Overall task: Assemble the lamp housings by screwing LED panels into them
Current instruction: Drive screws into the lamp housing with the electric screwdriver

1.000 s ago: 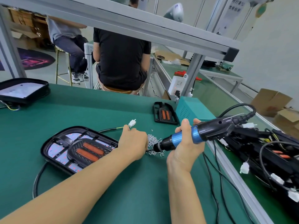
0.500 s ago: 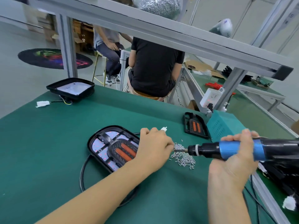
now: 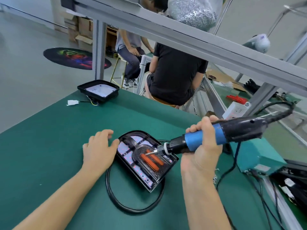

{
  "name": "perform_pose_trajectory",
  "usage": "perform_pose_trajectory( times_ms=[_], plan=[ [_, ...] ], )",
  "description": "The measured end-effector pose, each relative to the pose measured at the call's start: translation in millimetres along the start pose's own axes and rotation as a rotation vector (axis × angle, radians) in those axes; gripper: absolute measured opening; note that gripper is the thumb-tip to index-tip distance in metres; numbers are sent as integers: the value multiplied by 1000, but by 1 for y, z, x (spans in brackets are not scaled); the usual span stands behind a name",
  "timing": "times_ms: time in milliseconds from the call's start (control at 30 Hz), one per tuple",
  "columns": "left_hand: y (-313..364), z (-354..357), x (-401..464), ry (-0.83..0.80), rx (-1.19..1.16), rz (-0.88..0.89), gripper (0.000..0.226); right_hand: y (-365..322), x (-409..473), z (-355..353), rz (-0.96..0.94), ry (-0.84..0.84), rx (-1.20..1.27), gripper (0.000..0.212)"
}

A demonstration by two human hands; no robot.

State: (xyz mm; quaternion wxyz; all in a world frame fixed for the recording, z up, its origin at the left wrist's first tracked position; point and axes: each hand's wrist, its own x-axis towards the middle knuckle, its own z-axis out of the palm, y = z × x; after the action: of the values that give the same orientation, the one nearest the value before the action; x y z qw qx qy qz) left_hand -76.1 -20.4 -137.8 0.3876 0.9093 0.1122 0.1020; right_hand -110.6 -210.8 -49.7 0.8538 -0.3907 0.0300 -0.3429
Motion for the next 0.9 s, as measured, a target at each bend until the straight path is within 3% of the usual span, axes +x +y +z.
perform_pose_trajectory(
  times_ms=[333,900],
  plan=[
    [-8,10,-3,-20,79,130,27,50,-31,41,-35,-178,-276,24],
    [-8,10,-5,-18,59,117,26,59,-35,53,-77,-285,-315,19]
  ],
)
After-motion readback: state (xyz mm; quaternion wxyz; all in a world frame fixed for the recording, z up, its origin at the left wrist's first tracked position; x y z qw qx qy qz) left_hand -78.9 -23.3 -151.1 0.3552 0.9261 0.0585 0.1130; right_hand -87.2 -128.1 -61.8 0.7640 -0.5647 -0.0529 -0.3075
